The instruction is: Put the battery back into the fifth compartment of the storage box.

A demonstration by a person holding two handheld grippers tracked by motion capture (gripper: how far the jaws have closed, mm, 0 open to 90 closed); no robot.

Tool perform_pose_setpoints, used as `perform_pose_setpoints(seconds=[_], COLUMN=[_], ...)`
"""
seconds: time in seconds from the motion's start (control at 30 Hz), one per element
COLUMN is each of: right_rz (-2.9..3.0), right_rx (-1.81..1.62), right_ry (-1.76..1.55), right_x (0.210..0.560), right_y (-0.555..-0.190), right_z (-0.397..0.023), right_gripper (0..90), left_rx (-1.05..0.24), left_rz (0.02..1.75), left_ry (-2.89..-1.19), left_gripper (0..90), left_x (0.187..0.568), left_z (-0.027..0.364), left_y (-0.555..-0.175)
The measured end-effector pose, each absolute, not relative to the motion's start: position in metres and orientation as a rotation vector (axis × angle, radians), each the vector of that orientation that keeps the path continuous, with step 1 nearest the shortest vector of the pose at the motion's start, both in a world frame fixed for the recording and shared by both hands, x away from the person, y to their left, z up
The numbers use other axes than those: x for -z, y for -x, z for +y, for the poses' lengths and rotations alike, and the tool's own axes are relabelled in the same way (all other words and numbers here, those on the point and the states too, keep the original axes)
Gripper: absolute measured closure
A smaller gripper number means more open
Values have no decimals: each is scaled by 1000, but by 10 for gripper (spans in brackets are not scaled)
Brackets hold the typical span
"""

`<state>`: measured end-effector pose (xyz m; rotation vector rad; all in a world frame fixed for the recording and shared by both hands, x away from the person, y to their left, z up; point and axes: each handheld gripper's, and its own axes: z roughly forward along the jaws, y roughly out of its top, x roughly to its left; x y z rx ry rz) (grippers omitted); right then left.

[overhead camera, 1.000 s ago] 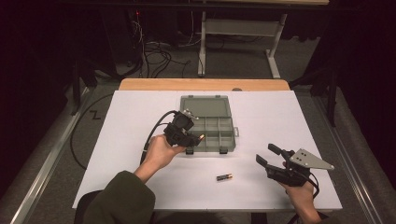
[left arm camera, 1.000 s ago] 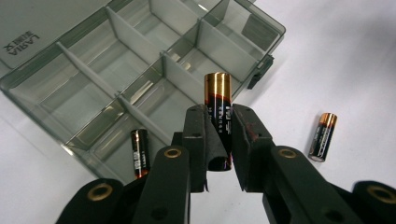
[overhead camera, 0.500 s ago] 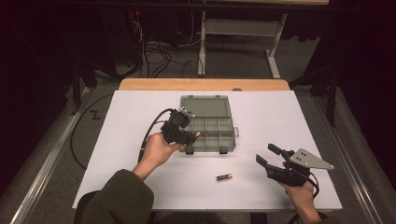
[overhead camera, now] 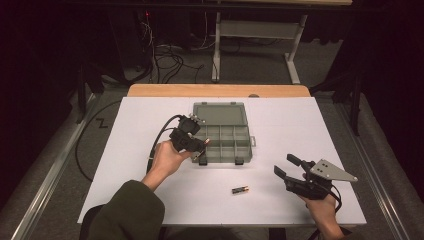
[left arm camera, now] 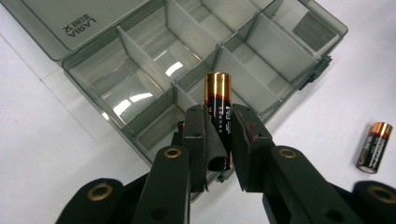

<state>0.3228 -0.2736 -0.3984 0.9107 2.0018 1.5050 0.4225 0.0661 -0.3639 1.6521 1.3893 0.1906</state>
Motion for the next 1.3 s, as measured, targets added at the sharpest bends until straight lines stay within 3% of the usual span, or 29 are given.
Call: perform_pose_setpoints(seconds=[0.53,1.13,1.3], right_rz=[2005,2009,2008], right_rx=[-1505,-1503,-1505], right_ry=[-916,-914,-915], right_x=[399,399,399], right_y=[-323,-324,-323], right_z=[-274,-274,-274], right_gripper=[368,367,368], left_rx=[-268,-266,-262], left_rz=[1429,1471,1453], left_ry=[-1693,-1721,-1693], left_gripper=[762,759,704], left_x=[377,388,383], left_z=[65,65,67], left_y=[-430,-434,-432])
